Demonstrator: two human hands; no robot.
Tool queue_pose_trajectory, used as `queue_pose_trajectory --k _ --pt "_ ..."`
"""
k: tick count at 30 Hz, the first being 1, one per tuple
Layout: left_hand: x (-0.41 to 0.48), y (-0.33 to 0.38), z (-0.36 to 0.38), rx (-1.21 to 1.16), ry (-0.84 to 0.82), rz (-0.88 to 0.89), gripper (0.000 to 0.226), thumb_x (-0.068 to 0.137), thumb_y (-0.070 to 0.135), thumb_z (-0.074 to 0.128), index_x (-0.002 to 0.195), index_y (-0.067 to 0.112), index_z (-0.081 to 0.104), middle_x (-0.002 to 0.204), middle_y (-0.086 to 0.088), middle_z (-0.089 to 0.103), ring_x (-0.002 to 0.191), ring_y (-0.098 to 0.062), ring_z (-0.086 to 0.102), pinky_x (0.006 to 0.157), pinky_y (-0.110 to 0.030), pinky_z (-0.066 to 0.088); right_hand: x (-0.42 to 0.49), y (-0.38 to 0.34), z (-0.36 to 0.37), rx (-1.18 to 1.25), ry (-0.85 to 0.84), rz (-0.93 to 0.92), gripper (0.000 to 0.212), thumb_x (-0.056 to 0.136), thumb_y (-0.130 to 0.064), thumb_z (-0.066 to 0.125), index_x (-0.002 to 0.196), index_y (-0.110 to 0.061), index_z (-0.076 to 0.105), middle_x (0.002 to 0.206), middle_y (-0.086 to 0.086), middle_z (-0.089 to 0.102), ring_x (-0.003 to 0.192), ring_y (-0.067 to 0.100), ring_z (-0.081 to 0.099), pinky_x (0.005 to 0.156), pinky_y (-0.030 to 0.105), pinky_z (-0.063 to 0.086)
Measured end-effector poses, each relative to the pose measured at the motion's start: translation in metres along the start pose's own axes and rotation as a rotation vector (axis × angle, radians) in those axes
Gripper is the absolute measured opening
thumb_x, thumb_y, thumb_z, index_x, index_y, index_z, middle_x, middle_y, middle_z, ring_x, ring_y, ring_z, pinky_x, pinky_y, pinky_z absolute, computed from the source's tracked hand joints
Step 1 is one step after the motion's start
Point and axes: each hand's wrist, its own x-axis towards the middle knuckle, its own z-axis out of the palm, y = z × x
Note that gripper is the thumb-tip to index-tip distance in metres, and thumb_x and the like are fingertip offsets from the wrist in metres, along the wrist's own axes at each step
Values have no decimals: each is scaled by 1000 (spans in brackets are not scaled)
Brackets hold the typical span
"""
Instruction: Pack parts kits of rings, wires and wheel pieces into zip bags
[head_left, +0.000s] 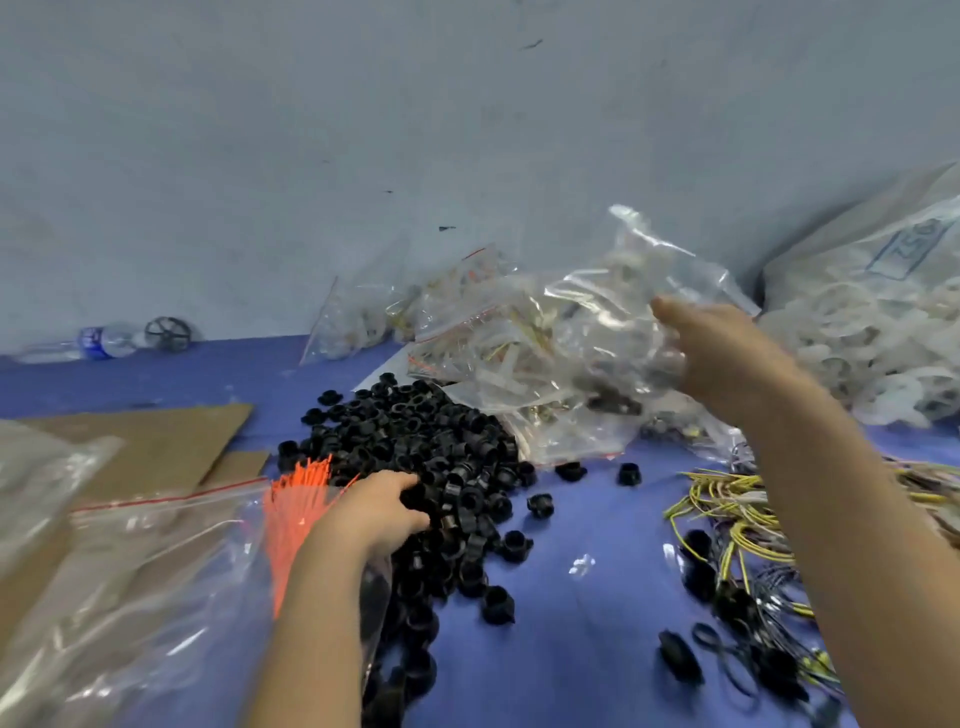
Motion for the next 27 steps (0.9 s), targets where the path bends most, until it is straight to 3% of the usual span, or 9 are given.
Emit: queue_pose_trajectory --k 3,6,11,15,18,20,23,25,27 --pt "-3 -8 -7 52 89 -23 48 98 10 49 145 9 40 151 -10 39 132 -27 44 101 -31 39 -5 -1 28 -10 38 -105 80 85 -58 56 143 -8 35 145 9 40 130 30 41 99 34 34" --pt "-9 -14 -20 -14 211 -21 56 98 -1 37 151 16 31 156 -7 33 133 -33 43 98 -35 42 -34 17 62 42 -171 66 86 78 -63 60 148 -26 27 153 -4 30 135 24 37 107 45 32" --pt "-39 11 -41 -484 522 285 64 97 5 48 148 40 32 143 2 52 119 -14 56 93 -33 46 -53 40 83 251 -453 290 74 80 -64 49 143 -28 36 132 11 54 109 31 61 88 50 53" --pt "-73 52 -36 -683 37 752 55 96 21 57 141 48 39 124 22 63 116 2 58 96 -26 48 -54 29 78 793 -691 339 80 78 -73 45 139 -20 43 129 25 56 105 43 62 78 60 53" --pt "-81 72 -23 -478 -239 801 38 95 25 58 132 32 57 124 19 64 117 2 58 98 -19 47 -54 27 70 796 -602 291 52 87 -48 53 122 -11 59 117 21 65 99 36 66 65 43 58" --pt "-79 76 -20 -486 -139 788 22 94 25 57 110 23 73 114 16 70 108 2 63 93 -16 49 -55 33 62 693 -472 182 21 93 -18 51 107 -7 63 111 24 66 88 31 69 59 35 57" --pt "-71 74 -20 -615 123 766 24 87 40 59 91 26 78 97 10 75 94 -7 70 79 -20 55 -58 35 44 486 -319 52 20 93 0 49 83 -7 64 73 15 68 56 19 64 49 26 53" --pt "-60 66 -21 -594 316 722 18 85 52 63 99 43 72 101 14 73 99 -5 67 83 -25 53 -52 32 30 439 -349 36 24 91 3 45 80 -4 65 68 11 59 40 11 51 40 19 42" --pt "-52 62 -19 -472 262 670 42 77 64 57 119 58 55 124 25 61 119 6 52 100 -29 43 -54 26 18 433 -491 156 33 92 5 31 101 8 63 76 11 57 30 7 43 37 15 37"
